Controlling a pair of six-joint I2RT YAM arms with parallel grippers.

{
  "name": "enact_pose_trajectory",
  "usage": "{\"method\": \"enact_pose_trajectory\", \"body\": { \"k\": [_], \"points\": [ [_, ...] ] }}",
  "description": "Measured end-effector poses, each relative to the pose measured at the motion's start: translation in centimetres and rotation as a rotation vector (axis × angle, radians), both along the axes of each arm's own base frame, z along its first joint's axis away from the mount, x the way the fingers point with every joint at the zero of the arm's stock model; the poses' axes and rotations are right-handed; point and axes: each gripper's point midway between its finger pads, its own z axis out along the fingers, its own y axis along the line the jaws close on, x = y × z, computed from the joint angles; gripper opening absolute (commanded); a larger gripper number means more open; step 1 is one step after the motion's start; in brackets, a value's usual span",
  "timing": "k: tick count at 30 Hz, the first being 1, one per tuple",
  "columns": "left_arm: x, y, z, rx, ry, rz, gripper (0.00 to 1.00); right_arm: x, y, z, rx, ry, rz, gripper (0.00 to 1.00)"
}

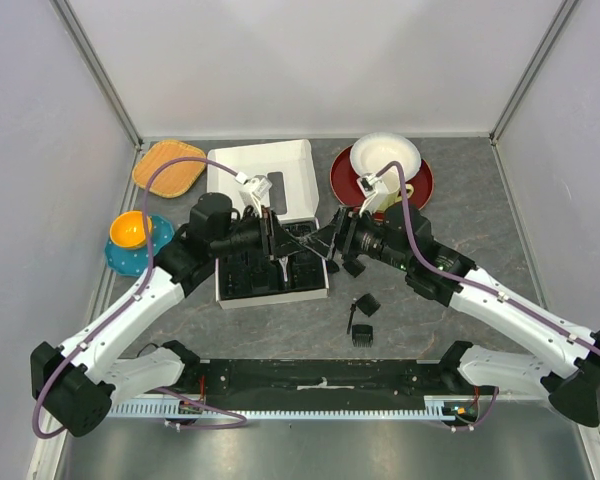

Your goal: Sort the hair-cutting tools

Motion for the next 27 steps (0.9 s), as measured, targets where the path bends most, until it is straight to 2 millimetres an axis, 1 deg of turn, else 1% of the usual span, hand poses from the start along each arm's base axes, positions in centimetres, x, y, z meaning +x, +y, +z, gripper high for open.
{"method": "enact_pose_trajectory", "body": {
  "k": [2, 5, 7, 9, 11, 13, 17, 21, 23, 27],
  "points": [
    [0.9, 0.9, -0.8, 0.061, 0.019, 0.078, 0.28, 0.5, -0.5, -0.2, -0.025, 0.016, -0.043, 0.72],
    [2.4, 3.3, -3.0, 0.190, 0.066, 0.232, 0.28, 1.5, -1.6, -0.9, -0.067, 0.042, -0.132, 0.72],
    [3.1, 5.1, -4.9, 0.292, 0.109, 0.330, 0.27, 2.0, -2.4, -1.8, -0.102, 0.066, -0.187, 0.72],
    [3.4, 6.9, -7.0, 0.395, 0.151, 0.408, 0.27, 2.3, -3.1, -2.7, -0.135, 0.089, -0.223, 0.72],
    [3.2, 8.9, -9.2, 0.510, 0.201, 0.472, 0.27, 2.5, -3.5, -3.7, -0.164, 0.114, -0.247, 0.72],
    [2.8, 10.8, -10.9, 0.605, 0.242, 0.525, 0.27, 2.7, -3.8, -4.5, -0.185, 0.134, -0.267, 0.72],
    [2.4, 13.6, -13.1, 0.723, 0.300, 0.603, 0.25, 2.7, -4.3, -5.9, -0.209, 0.165, -0.283, 0.72],
    [1.4, 16.3, -15.6, 0.845, 0.371, 0.650, 0.24, 2.6, -4.8, -7.2, -0.229, 0.194, -0.293, 0.72],
    [0.7, 17.2, -16.6, 0.899, 0.403, 0.654, 0.24, 2.6, -5.1, -7.8, -0.240, 0.206, -0.300, 0.72],
    [0.2, 17.7, -17.2, 0.939, 0.425, 0.652, 0.24, 2.7, -5.3, -8.2, -0.246, 0.215, -0.306, 0.72]
  ]
}}
